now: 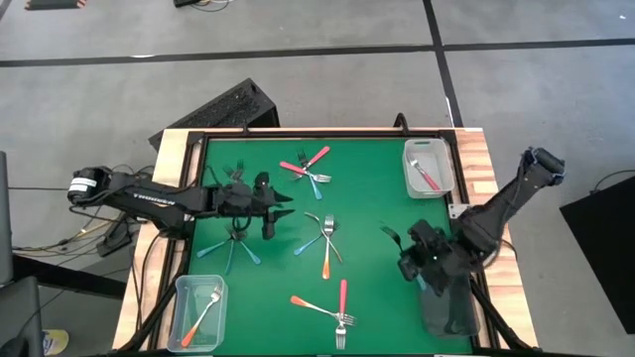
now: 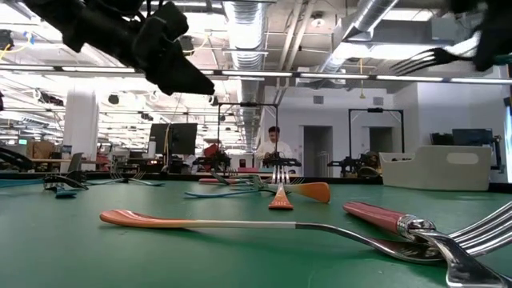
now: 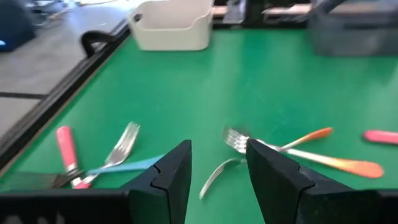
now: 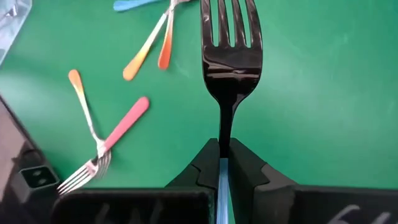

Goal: Sort silverware by color (type)
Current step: Put the blue fork into the black bin

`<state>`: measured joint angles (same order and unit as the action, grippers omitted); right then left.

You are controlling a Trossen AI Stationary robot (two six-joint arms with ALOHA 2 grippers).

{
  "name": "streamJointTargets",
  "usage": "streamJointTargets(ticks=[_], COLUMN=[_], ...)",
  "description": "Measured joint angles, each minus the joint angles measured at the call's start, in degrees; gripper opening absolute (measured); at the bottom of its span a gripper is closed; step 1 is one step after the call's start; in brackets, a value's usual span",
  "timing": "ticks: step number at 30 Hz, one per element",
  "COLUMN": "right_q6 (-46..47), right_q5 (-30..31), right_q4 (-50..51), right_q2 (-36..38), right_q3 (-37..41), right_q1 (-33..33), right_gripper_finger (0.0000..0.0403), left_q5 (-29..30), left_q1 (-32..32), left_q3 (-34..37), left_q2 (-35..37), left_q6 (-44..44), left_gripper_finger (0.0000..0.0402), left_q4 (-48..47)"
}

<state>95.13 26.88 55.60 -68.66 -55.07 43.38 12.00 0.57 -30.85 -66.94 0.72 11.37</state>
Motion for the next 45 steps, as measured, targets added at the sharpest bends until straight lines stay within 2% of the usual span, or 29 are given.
streamJointTargets(ticks=[3, 7, 11, 19, 22, 25, 27, 39, 45], right_q6=[6.79, 11.45, 15.68, 21.01, 23.59, 26.7, 28.0, 29.37, 29.11], right_q5=[0.23, -0.76, -4.72, -6.81, -10.35, -17.63, -20.41, -21.01, -20.99], right_q4=[2.1, 3.5, 4.45, 4.88, 6.45, 7.52, 7.34, 5.5, 5.89], right_q2=[0.0, 0.0, 0.0, -0.59, -2.45, -4.97, -6.66, -11.81, -11.94], right_q3=[0.0, 0.0, 0.0, 0.0, 0.0, 0.0, 0.02, 0.04, 0.04], right_q1=[4.5, 8.68, 12.2, 17.84, 19.44, 20.38, 20.83, 21.0, 20.9], right_gripper_finger=[0.0034, 0.0034, 0.0034, 0.0034, 0.0034, 0.0036, 0.0038, 0.0046, 0.0086], left_q5=[5.06, 7.9, 8.31, 8.35, 8.36, 8.82, 9.43, 9.78, 11.08], left_q1=[-1.92, -2.23, -1.59, -1.43, -1.43, -1.25, -1.21, -1.17, -1.17], left_q3=[0.0, 0.0, 0.0, 0.0, 0.43, 1.04, 1.09, 1.09, 1.09], left_q2=[0.0, 0.0, 0.0, 0.0, 0.02, 0.02, 0.02, 0.02, 0.02], left_q6=[-0.71, -2.05, -2.21, -1.61, -1.56, -1.56, -1.53, -0.99, -0.91], left_gripper_finger=[0.0141, 0.0141, 0.0141, 0.0141, 0.0141, 0.0141, 0.0141, 0.0141, 0.0141], left_q4=[-1.21, -1.14, -0.83, -1.49, -1.34, -0.93, -0.93, 0.16, 0.88])
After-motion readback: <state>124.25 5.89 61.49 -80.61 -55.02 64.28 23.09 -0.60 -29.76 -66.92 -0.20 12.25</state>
